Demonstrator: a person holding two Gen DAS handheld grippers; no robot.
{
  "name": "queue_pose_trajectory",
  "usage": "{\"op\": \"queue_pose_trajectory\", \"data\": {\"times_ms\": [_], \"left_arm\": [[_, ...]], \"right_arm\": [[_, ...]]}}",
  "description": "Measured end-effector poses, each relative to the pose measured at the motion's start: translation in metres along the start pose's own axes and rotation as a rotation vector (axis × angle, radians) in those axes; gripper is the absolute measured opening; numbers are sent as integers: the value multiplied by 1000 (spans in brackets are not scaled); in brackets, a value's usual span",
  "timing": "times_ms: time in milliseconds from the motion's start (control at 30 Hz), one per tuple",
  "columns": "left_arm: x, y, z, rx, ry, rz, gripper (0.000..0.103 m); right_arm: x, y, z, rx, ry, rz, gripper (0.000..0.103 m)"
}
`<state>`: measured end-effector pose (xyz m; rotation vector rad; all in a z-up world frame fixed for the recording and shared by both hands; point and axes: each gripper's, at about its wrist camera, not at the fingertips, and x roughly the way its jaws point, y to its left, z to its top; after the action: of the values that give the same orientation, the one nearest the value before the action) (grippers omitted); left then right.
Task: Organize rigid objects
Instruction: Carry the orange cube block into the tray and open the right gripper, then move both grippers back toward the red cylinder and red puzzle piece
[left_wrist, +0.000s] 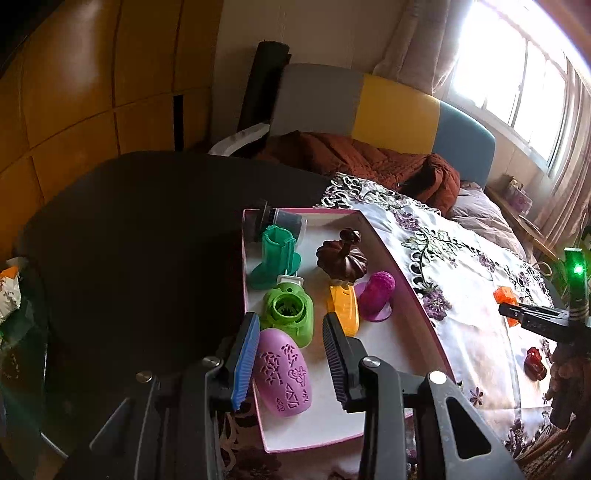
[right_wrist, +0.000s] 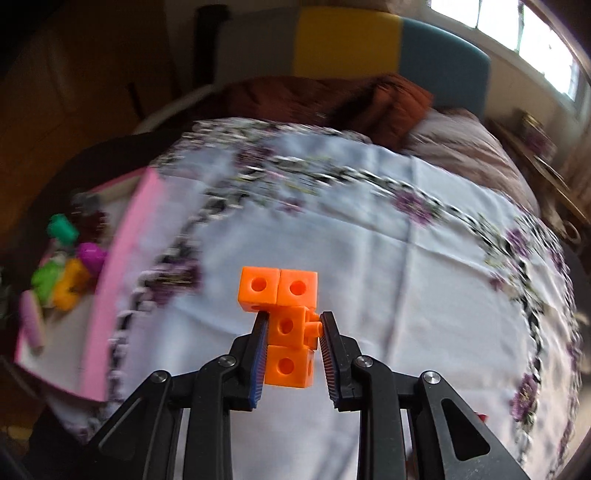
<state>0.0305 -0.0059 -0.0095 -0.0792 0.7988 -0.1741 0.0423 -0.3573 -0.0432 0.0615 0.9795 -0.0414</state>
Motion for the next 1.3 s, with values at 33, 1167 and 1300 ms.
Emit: {"op": "queue_pose_trajectory", "data": {"times_ms": [33,1167,1300], "left_arm": [[0,1,0,0,-1,4,35],[4,36,-6,-58,17,103,35],[2,33,-5,-43,12,104,35]], "right_arm": [[-3,10,2,-16,-7,28,27],[6,221,-29,-283,74,448,60],[-7,215,-26,-280,23,428,60]]}}
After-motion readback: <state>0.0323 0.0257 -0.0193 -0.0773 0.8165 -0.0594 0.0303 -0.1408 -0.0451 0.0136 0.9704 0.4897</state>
